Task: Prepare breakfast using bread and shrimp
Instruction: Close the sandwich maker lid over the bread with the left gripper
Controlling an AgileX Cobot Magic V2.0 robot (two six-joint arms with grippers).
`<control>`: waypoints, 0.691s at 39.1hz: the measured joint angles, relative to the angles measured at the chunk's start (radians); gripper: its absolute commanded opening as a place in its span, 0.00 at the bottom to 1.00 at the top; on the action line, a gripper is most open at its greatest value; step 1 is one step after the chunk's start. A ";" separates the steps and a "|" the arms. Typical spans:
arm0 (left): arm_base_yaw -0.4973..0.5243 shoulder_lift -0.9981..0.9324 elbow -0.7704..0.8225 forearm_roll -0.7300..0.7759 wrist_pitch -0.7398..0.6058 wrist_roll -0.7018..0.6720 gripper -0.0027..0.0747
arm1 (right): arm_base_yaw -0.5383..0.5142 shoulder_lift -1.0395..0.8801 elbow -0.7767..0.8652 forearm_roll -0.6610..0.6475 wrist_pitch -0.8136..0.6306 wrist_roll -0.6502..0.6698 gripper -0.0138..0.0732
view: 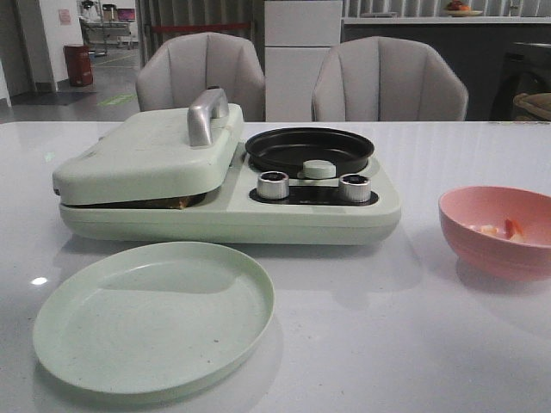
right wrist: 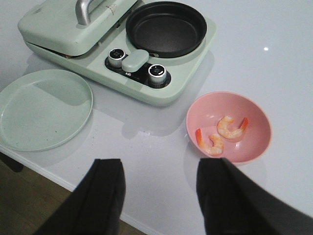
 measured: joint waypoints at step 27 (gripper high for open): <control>-0.004 -0.080 0.151 0.022 -0.013 0.000 0.16 | 0.000 0.161 0.001 -0.223 0.025 0.152 0.68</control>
